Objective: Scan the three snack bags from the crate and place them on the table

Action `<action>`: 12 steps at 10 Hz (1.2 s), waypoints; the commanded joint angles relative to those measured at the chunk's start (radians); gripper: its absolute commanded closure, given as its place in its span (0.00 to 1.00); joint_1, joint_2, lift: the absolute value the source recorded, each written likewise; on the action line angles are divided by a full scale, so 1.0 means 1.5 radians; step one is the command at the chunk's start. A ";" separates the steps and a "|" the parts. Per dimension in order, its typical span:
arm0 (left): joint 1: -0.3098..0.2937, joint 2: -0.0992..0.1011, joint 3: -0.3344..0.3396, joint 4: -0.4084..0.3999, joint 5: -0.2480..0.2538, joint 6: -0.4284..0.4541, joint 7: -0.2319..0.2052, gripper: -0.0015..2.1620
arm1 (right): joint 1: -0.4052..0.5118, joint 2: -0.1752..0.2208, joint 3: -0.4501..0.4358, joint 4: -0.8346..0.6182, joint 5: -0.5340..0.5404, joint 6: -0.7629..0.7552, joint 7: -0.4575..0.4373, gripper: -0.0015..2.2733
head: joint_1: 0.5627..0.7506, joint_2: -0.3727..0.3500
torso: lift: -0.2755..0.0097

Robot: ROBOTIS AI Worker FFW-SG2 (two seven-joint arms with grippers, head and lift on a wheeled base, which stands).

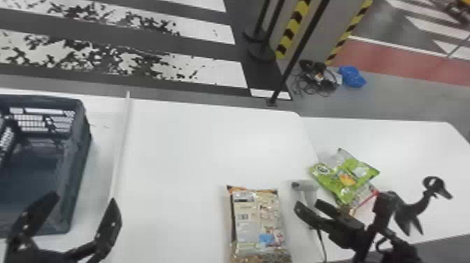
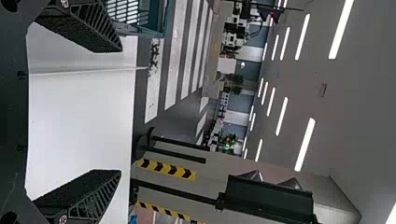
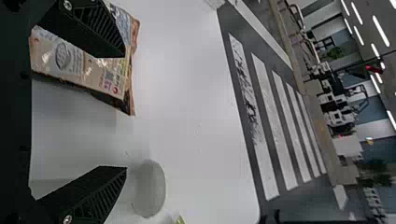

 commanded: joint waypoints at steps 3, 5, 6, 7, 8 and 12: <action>-0.004 0.001 0.002 0.001 0.000 0.000 -0.001 0.03 | -0.080 -0.052 0.070 0.009 0.028 0.277 0.066 0.03 | 0.70 0.03 | 0.84; -0.004 0.002 0.007 0.001 0.000 0.000 0.000 0.03 | -0.121 -0.069 0.114 0.059 0.075 0.295 0.086 0.03 | 0.70 0.03 | 0.84; -0.004 0.002 0.009 0.001 0.000 0.000 -0.001 0.03 | -0.127 -0.075 0.135 0.067 0.096 0.293 0.091 0.03 | 0.70 0.03 | 0.84; -0.005 0.002 0.010 0.001 0.000 0.000 -0.001 0.03 | -0.129 -0.079 0.153 0.067 0.118 0.289 0.093 0.03 | 0.70 0.03 | 0.84; -0.005 0.002 0.010 0.001 0.001 0.000 -0.001 0.03 | -0.132 -0.084 0.168 0.069 0.126 0.289 0.093 0.03 | 0.70 0.04 | 0.84; -0.007 0.002 0.011 0.001 0.001 0.000 0.000 0.03 | -0.161 -0.081 0.224 0.123 0.150 0.242 0.106 0.89 | 0.70 0.08 | 0.84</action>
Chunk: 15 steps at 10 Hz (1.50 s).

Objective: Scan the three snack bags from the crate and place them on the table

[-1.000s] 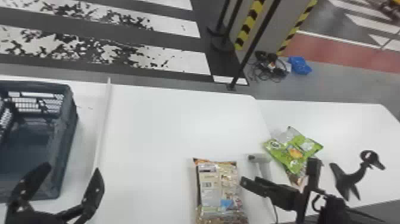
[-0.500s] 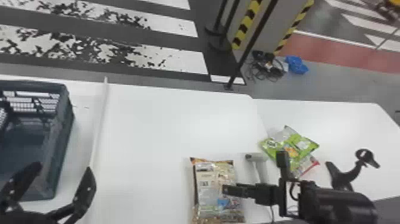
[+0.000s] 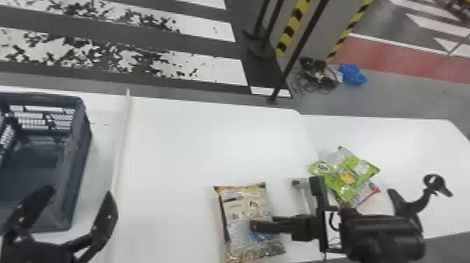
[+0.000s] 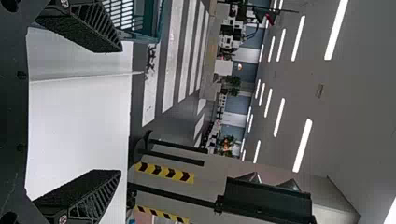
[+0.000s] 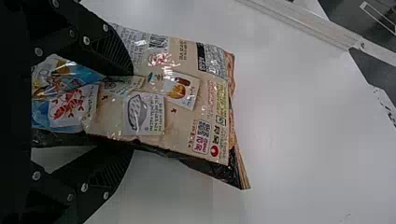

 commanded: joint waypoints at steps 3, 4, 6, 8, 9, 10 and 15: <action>0.000 0.000 0.001 0.003 0.002 0.000 0.000 0.03 | 0.015 0.007 -0.022 -0.027 -0.026 -0.008 0.004 0.95 | 0.70 0.13 | 0.84; -0.002 -0.001 0.000 0.004 0.002 0.004 -0.001 0.03 | 0.034 0.007 -0.034 -0.063 -0.039 0.000 0.004 0.95 | 0.70 0.13 | 0.84; -0.015 -0.002 -0.009 0.015 0.003 0.031 -0.001 0.03 | 0.034 0.006 -0.087 -0.128 -0.084 0.070 0.009 0.95 | 0.70 0.12 | 0.84; -0.013 -0.001 -0.012 0.018 0.003 0.027 -0.001 0.03 | -0.023 0.007 -0.193 -0.125 -0.196 0.109 -0.014 0.95 | 0.70 0.09 | 0.84; -0.008 -0.001 -0.008 0.023 0.003 0.018 -0.001 0.03 | -0.051 0.007 -0.243 -0.097 -0.261 0.109 -0.055 0.95 | 0.70 0.05 | 0.84; -0.005 -0.001 -0.006 0.030 0.003 0.010 0.000 0.03 | -0.083 0.009 -0.290 -0.050 -0.306 0.094 -0.104 0.95 | 0.70 0.03 | 0.84; 0.008 0.001 0.010 0.044 0.004 -0.014 0.000 0.03 | -0.233 -0.026 -0.375 0.302 -0.298 -0.315 -0.401 0.95 | 0.70 0.03 | 0.84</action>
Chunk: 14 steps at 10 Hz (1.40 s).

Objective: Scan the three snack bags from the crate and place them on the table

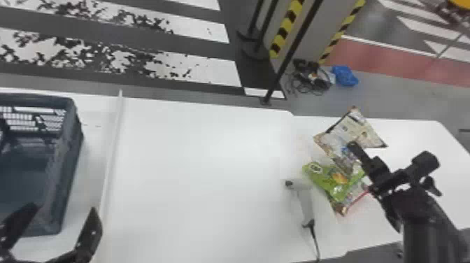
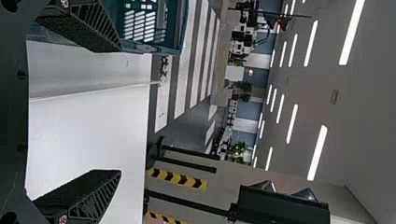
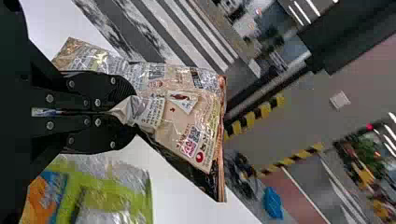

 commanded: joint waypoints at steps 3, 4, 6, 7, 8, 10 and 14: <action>0.000 0.002 0.000 0.001 0.000 0.000 -0.004 0.03 | -0.063 -0.066 0.029 0.194 0.022 -0.192 -0.167 0.94 | 0.70 0.03 | 0.84; 0.000 0.001 0.000 0.000 0.000 0.000 -0.005 0.03 | -0.067 -0.069 0.051 0.210 0.033 -0.198 -0.205 0.89 | 0.70 0.03 | 0.84; 0.007 0.003 -0.004 -0.017 -0.001 -0.002 -0.007 0.03 | -0.076 -0.081 0.079 0.213 0.031 -0.100 -0.268 0.22 | 0.70 0.03 | 0.84; 0.011 0.003 -0.004 -0.021 -0.002 -0.006 -0.008 0.03 | -0.078 -0.091 0.115 0.208 0.029 -0.028 -0.301 0.00 | 0.70 0.03 | 0.84; 0.016 0.003 -0.007 -0.025 -0.003 -0.015 -0.008 0.03 | -0.068 -0.090 0.120 0.188 0.026 0.007 -0.311 0.00 | 0.70 0.03 | 0.84; 0.016 0.003 -0.009 -0.027 -0.006 -0.013 -0.007 0.03 | -0.029 -0.089 0.123 0.119 0.016 0.070 -0.353 0.02 | 0.70 0.03 | 0.84; 0.007 0.002 -0.028 -0.018 -0.022 0.008 0.000 0.03 | 0.103 -0.061 0.106 -0.058 -0.006 0.035 -0.359 0.02 | 0.70 0.03 | 0.84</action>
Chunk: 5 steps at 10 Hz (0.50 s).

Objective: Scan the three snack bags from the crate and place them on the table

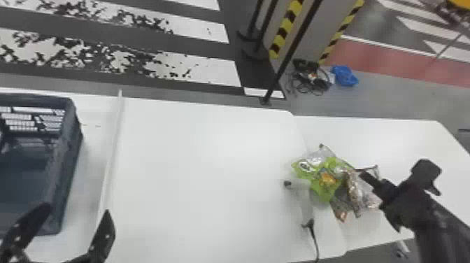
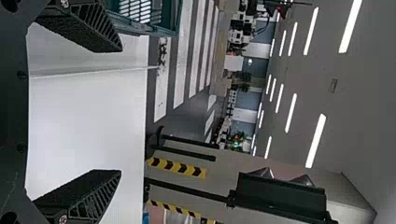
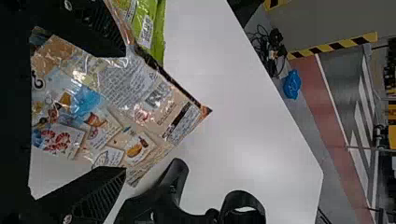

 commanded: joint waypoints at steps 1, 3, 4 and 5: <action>-0.002 0.001 -0.003 0.004 -0.002 0.002 0.000 0.03 | 0.064 0.036 -0.008 -0.090 0.004 -0.043 0.021 0.02 | 0.70 0.03 | 0.84; -0.004 0.000 -0.007 0.005 -0.002 0.002 0.000 0.03 | 0.165 0.093 0.029 -0.248 0.016 -0.049 0.142 0.02 | 0.70 0.03 | 0.84; -0.004 0.000 -0.009 0.005 -0.004 0.002 0.000 0.03 | 0.211 0.137 0.050 -0.337 0.018 -0.051 0.169 0.03 | 0.70 0.03 | 0.84; -0.004 -0.002 -0.011 0.006 -0.004 0.002 0.000 0.03 | 0.260 0.166 0.087 -0.421 0.016 -0.051 0.171 0.03 | 0.70 0.03 | 0.84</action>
